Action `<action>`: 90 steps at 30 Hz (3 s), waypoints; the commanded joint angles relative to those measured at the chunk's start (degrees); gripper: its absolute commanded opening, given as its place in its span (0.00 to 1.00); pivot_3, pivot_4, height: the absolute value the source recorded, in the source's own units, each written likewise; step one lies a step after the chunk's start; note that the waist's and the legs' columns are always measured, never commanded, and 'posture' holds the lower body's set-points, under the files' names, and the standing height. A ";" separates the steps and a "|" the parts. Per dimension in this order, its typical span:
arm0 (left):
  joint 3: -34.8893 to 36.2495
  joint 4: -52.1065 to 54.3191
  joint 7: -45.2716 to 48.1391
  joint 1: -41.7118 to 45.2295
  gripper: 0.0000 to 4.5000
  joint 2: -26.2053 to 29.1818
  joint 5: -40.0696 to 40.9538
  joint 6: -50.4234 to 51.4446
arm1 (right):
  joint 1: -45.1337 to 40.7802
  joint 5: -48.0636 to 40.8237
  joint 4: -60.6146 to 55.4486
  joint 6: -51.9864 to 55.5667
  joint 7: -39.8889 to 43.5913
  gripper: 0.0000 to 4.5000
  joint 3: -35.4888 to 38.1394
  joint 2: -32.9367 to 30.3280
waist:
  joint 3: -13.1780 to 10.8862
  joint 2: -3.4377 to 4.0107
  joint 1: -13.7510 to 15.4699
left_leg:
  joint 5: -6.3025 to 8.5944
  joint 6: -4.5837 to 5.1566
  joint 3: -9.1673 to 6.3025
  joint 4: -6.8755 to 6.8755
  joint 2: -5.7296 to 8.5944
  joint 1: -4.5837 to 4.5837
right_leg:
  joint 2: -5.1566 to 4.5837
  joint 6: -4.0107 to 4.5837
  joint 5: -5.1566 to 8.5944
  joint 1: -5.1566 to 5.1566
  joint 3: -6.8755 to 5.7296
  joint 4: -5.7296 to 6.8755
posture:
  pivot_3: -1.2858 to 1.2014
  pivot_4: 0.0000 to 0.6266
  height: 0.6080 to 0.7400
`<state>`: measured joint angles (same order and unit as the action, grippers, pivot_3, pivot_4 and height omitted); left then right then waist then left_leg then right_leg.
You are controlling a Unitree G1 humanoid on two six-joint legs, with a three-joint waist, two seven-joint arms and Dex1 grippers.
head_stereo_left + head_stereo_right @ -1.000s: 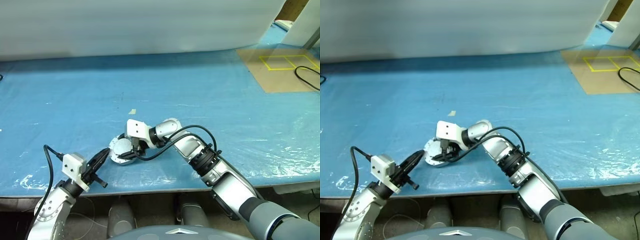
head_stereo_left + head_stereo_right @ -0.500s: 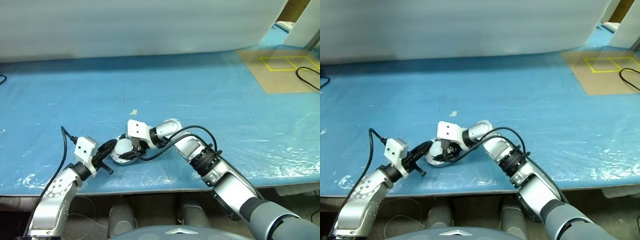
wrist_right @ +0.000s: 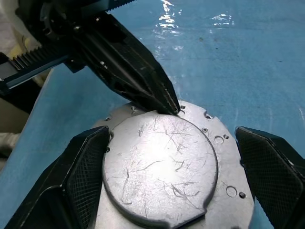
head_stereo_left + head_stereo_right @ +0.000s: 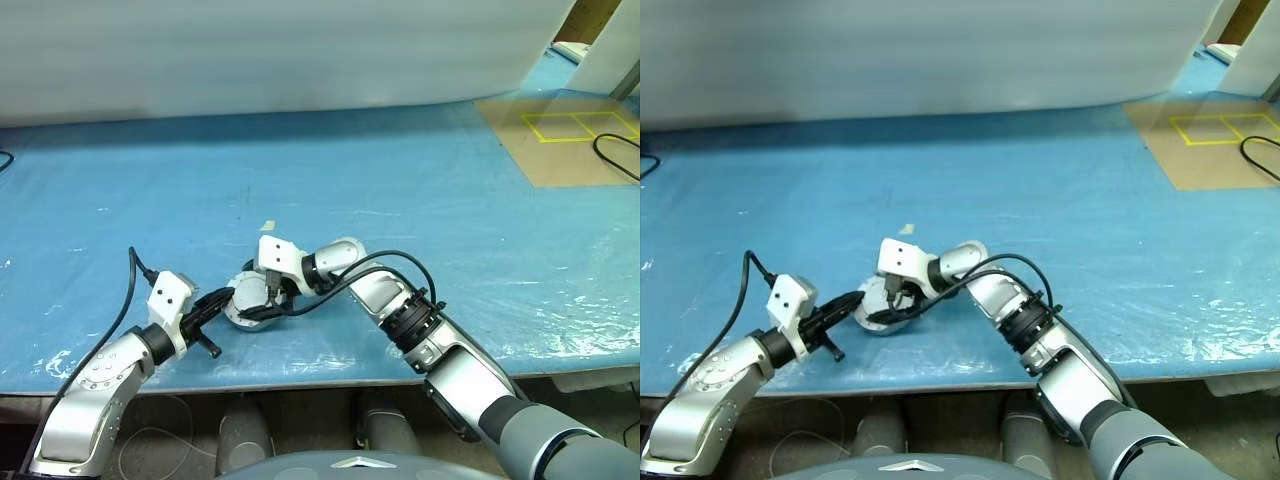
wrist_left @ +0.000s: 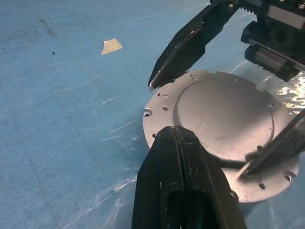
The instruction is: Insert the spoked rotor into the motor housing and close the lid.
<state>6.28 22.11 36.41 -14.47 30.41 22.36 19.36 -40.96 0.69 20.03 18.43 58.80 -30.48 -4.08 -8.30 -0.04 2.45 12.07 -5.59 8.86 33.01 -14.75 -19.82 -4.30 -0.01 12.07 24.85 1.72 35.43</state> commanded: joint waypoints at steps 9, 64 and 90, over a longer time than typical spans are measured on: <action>-2.31 -1.20 2.06 0.03 0.00 0.55 -1.13 0.27 | -1.03 -13.54 -3.23 16.72 7.93 1.00 10.15 -3.04 | -0.01 0.01 0.08 | -0.01 -0.02 -0.02 0.00 -0.01 -0.10 | 0.00 0.00 0.00 0.06 -0.03 0.00 | 0.52 0.24 1.00; -3.51 -2.30 2.98 1.57 0.00 0.66 -3.03 -2.11 | -3.45 -33.44 7.41 59.90 -5.18 0.25 27.77 0.01 | 0.13 0.29 0.29 | -0.12 -0.21 0.02 -0.37 -0.01 -0.28 | 0.03 -0.01 0.01 0.19 -0.08 -0.52 | 0.52 0.24 1.00; 21.40 -0.49 -14.43 8.38 0.00 -14.79 39.58 11.20 | -11.52 -42.49 19.59 55.22 -25.17 0.24 59.60 9.52 | 0.06 0.18 0.39 | -0.12 -0.23 0.08 -0.41 -0.09 -0.44 | 0.12 -0.01 0.00 0.33 -0.08 -0.61 | 0.52 0.24 1.00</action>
<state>26.05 20.60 23.06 -6.58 15.90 59.03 30.75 -50.67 -37.69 39.28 76.13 36.04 24.73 4.52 -8.25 0.13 2.84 11.94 -5.82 8.94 32.58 -14.84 -20.26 -4.19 -0.01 12.07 25.18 1.63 34.81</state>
